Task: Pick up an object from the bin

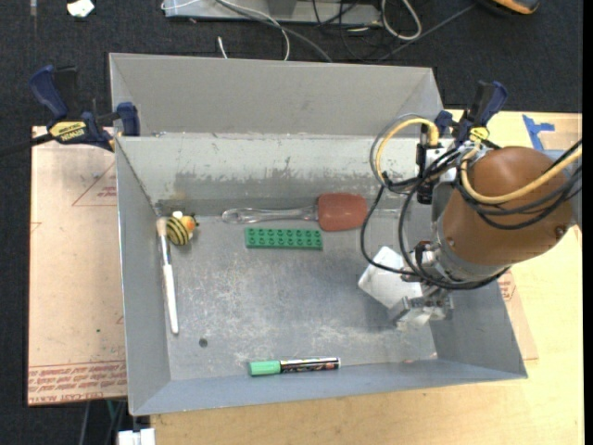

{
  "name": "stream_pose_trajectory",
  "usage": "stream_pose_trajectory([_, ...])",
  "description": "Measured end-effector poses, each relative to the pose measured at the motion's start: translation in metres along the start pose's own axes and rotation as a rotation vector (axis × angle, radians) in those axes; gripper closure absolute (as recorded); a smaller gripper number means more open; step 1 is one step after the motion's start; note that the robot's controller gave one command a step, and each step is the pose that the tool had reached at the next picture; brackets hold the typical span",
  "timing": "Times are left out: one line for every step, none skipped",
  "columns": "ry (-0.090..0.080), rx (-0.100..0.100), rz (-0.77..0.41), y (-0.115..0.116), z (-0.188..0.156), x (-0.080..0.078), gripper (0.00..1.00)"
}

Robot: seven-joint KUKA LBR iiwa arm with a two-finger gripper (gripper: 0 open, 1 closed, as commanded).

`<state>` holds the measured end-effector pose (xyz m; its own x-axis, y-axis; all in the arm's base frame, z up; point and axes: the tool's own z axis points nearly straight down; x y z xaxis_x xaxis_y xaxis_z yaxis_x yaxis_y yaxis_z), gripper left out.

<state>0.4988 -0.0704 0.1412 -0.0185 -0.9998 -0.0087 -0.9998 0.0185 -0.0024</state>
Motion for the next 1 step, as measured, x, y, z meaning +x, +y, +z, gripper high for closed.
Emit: stream_pose_trajectory([-0.001, 0.0, 0.0, 0.0002, -0.0296, -0.0003, 1.0])
